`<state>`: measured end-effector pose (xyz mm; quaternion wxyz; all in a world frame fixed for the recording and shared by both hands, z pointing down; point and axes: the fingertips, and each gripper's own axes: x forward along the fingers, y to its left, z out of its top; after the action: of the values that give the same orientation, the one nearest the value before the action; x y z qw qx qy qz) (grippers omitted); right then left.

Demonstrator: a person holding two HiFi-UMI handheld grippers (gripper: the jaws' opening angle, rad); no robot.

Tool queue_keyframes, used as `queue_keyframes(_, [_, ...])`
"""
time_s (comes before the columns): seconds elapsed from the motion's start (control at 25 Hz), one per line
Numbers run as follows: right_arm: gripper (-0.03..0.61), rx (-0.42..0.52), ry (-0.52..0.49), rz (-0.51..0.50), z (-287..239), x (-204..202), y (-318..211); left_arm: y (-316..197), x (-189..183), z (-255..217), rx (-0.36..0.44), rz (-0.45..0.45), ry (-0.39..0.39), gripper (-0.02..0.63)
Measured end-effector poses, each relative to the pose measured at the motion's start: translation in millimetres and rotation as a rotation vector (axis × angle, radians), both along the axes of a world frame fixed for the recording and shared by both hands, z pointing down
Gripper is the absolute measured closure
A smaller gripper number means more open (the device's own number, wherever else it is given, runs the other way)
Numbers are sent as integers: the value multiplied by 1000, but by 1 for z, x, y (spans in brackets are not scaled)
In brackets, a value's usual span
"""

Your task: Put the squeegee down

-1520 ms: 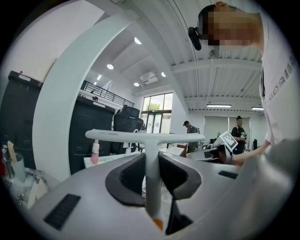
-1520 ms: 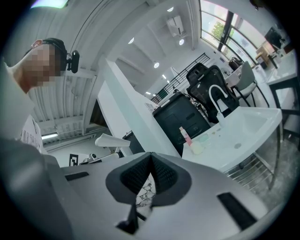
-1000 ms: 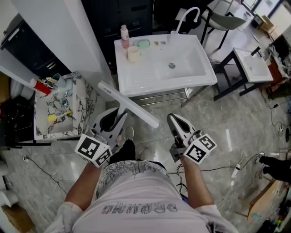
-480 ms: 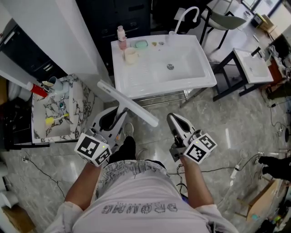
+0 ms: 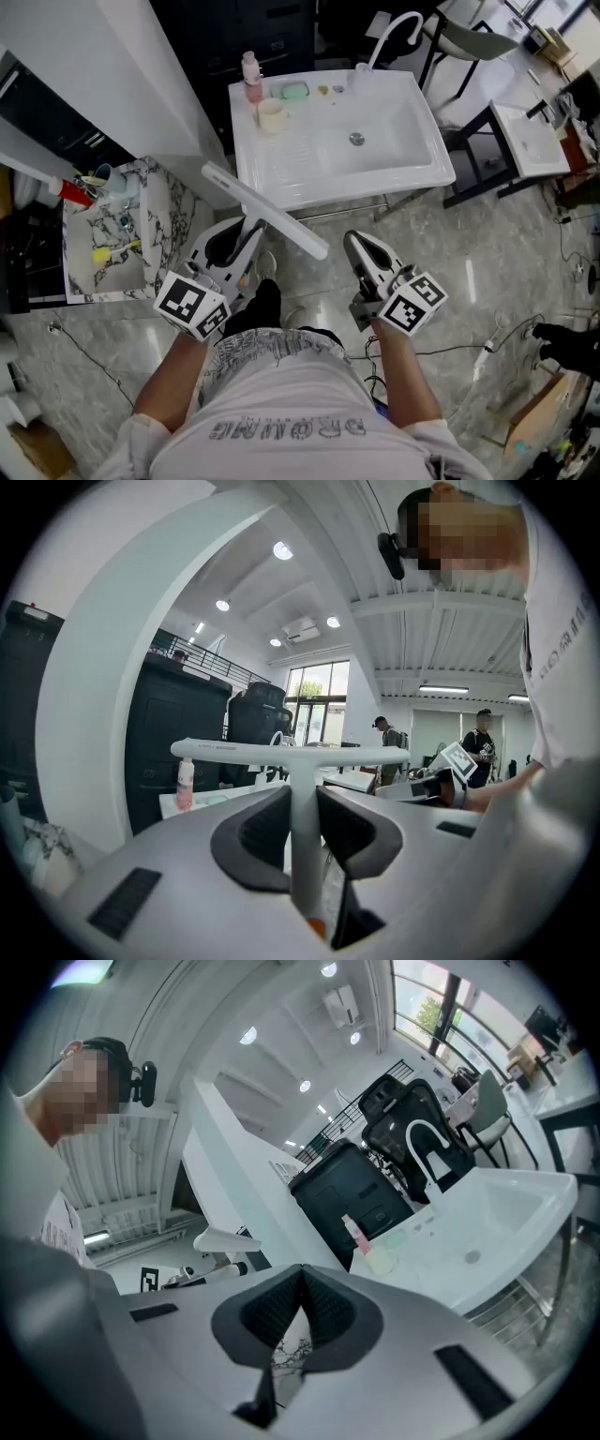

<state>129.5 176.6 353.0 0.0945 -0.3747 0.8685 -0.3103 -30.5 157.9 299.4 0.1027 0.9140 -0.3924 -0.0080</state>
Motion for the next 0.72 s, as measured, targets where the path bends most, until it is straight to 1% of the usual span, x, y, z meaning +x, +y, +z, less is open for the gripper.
queue_keyframes(0.28, [571,-22,6,6,6,-9,-32,-34,-8,8,-26,10,1,517])
queue_keyframes(0.72, [571,-51,19,21,13,-28,-83,-91,-23,16,-39,41,14,517])
